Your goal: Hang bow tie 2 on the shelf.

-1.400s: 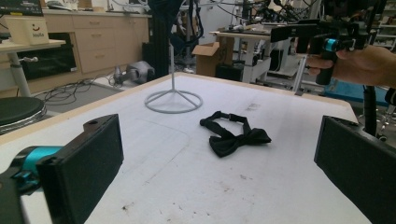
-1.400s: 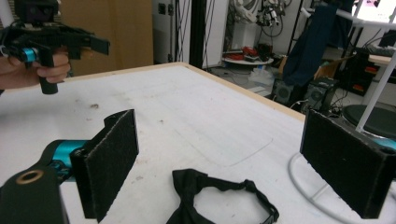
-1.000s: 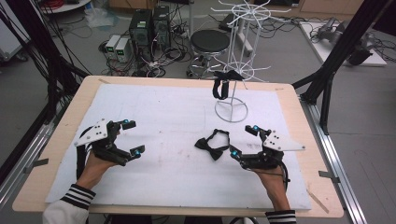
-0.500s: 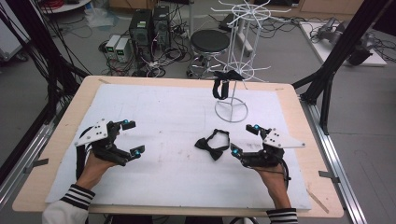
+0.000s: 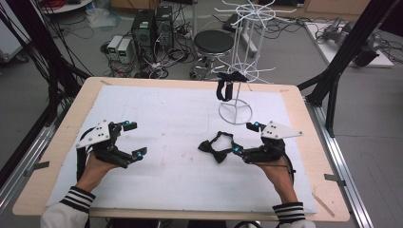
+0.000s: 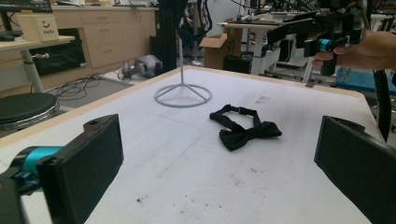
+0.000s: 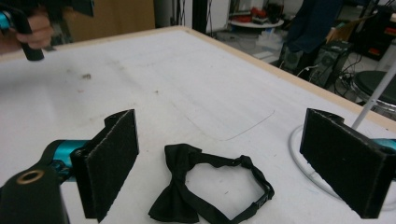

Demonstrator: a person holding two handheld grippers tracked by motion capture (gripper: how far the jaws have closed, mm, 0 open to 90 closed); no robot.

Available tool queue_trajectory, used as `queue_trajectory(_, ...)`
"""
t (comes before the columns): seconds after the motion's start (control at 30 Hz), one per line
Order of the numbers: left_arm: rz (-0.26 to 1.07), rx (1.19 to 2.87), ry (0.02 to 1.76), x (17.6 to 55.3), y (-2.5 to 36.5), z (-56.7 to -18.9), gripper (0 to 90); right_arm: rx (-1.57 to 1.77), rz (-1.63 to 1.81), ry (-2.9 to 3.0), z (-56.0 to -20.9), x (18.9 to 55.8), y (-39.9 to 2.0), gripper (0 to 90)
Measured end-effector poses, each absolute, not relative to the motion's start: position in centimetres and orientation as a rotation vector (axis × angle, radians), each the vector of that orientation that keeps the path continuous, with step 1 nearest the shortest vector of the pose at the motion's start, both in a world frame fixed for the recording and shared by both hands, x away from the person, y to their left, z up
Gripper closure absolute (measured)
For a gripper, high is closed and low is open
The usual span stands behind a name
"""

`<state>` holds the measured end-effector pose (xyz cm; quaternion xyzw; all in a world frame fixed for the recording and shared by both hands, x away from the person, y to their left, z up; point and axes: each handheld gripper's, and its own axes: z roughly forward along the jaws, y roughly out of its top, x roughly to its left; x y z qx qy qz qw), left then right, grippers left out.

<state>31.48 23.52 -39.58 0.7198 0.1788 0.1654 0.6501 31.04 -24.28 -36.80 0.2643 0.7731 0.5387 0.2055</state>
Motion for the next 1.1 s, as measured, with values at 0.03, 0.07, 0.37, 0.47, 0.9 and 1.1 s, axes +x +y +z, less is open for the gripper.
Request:
queue_trajectory(0.03,0.38,1.635,0.407,31.5,23.6,-39.6,1.8,0.731,1.491,2.172,-36.8,31.3,-24.0,11.0)
queue_trajectory(0.07,0.38,1.631,0.406,31.4,23.6,-39.6,1.7,0.732,1.484,2.181,-36.7,31.4,-23.8,11.0)
queue_trajectory(0.37,0.397,1.628,0.391,31.3,23.6,-39.6,1.8,0.726,1.393,2.277,-36.3,32.9,-22.0,11.3)
queue_trajectory(0.47,0.401,1.625,0.393,31.1,23.5,-39.8,1.8,0.723,1.351,2.322,-36.4,33.2,-21.4,11.4)
queue_trajectory(0.9,0.416,1.613,0.405,31.0,23.5,-40.1,1.8,0.723,1.191,2.477,-37.1,34.4,-19.2,13.9)
queue_trajectory(1.1,0.414,1.619,0.404,30.9,23.4,-40.5,1.8,0.721,1.133,2.537,-37.8,34.9,-18.4,15.2)
